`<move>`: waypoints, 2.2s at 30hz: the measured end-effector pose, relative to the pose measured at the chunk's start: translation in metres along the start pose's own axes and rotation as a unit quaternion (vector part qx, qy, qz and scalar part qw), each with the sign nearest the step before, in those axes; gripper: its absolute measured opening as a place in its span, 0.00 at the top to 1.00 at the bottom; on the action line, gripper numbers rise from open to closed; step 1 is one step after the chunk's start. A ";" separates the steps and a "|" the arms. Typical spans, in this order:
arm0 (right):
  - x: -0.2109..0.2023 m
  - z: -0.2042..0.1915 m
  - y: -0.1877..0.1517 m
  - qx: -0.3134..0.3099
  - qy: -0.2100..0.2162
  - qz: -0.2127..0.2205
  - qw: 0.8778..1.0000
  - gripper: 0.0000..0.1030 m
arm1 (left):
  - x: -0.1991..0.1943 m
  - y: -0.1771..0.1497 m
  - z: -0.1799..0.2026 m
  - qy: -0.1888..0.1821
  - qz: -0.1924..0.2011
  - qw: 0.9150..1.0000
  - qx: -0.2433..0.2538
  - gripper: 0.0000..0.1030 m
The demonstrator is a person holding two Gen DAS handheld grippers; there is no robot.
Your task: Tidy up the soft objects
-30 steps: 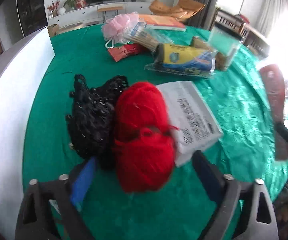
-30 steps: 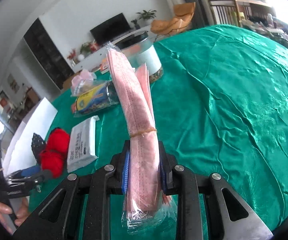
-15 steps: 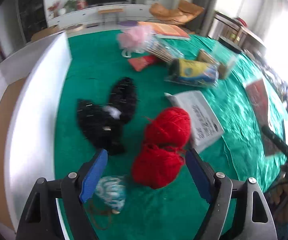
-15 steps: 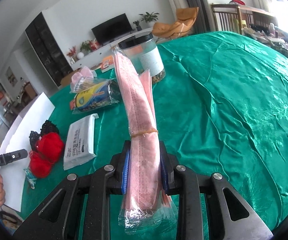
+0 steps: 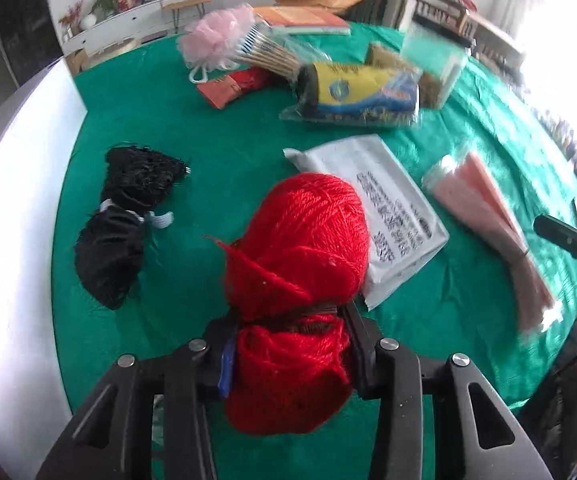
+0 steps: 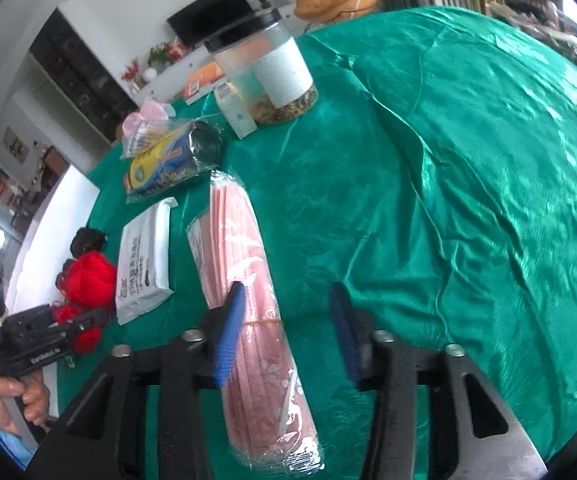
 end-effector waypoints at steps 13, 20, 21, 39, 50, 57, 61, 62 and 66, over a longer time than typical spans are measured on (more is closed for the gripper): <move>0.016 -0.008 0.041 -0.099 -0.092 -0.086 0.987 0.74 | -0.104 0.019 -0.079 -0.069 0.089 0.988 -0.105 0.59; -0.041 -0.093 0.093 -0.092 0.037 -0.031 0.995 0.74 | -0.157 -0.015 -0.189 0.029 0.117 0.979 -0.167 0.59; -0.046 -0.118 0.097 -0.094 0.076 -0.032 0.992 0.74 | -0.161 -0.022 -0.204 0.042 0.114 0.977 -0.176 0.59; -0.036 -0.191 0.054 -0.176 0.179 -0.044 0.967 0.19 | -0.171 -0.096 -0.258 0.135 0.161 0.938 -0.274 0.01; -0.054 0.143 0.041 -0.077 -0.163 0.024 0.983 0.19 | -0.072 -0.066 -0.016 -0.024 0.092 0.992 -0.080 0.01; -0.044 0.206 0.082 -0.031 -0.189 0.049 0.980 0.18 | -0.004 -0.050 0.025 0.041 0.084 0.995 -0.018 0.01; -0.018 0.221 0.130 -0.005 -0.187 0.044 0.981 0.15 | 0.014 -0.031 0.020 0.056 0.077 0.995 -0.033 0.01; -0.014 0.225 0.138 -0.008 -0.186 0.042 0.982 0.12 | 0.022 -0.024 0.017 0.067 0.075 0.994 -0.032 0.00; -0.008 0.235 0.161 -0.009 -0.186 0.040 0.982 0.10 | 0.034 -0.004 0.017 0.055 0.078 0.995 -0.030 0.00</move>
Point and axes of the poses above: each gripper's, at about its wrist camera, not at the fingertips, and x roughly the way its jaws point, z to its right, y to its top, the point moved 4 cm from there along x, roughly the way its jaws point, and after that the axes turned 7 degrees about y, right-handed, at the moved point
